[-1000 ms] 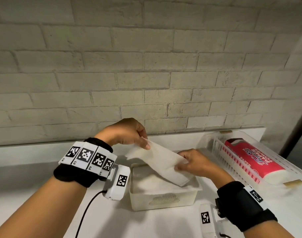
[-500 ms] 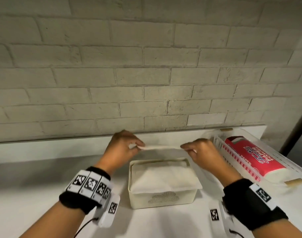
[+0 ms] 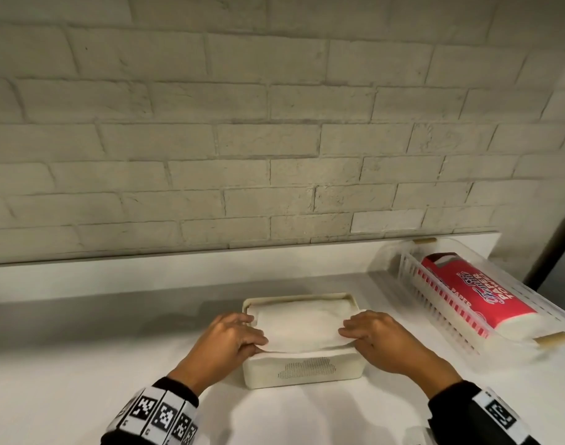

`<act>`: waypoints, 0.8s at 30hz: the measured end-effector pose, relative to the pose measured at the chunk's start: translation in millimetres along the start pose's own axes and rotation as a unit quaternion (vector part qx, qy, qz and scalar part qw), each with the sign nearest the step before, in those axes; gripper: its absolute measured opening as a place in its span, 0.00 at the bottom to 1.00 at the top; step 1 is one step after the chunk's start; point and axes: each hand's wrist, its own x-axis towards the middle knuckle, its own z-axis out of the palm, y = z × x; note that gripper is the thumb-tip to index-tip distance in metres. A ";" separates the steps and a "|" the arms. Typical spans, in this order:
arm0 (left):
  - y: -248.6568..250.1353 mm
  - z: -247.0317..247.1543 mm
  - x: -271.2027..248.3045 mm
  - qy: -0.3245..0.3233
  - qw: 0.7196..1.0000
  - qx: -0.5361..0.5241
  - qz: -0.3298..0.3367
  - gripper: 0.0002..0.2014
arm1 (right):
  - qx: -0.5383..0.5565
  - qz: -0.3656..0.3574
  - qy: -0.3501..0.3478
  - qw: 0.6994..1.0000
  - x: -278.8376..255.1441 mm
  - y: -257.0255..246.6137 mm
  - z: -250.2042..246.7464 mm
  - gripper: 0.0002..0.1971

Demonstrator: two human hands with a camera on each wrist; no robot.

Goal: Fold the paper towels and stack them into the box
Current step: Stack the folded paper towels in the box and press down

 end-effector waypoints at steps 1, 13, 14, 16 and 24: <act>-1.3 0.3 -0.9 -0.003 1.000 0.004 0.001 0.08 | 0.012 0.010 -0.014 1.000 0.5 1.8 -0.1 0.19; -5.8 -11.2 -1.8 -0.158 0.977 -0.088 -0.113 0.50 | 0.146 0.100 -0.097 0.980 17.6 11.2 -25.9 0.18; -3.7 -11.7 -0.9 -0.155 0.976 -0.098 -0.117 0.39 | 0.137 0.101 -0.101 0.980 20.3 11.5 -27.6 0.18; 0.6 -13.7 0.7 -0.135 0.976 -0.109 -0.130 0.17 | 0.117 0.104 -0.104 0.982 25.2 12.2 -29.7 0.19; 0.0 -13.6 2.0 -0.083 0.970 -0.156 -0.166 0.11 | 0.106 0.088 -0.066 0.988 29.9 7.3 -36.6 0.15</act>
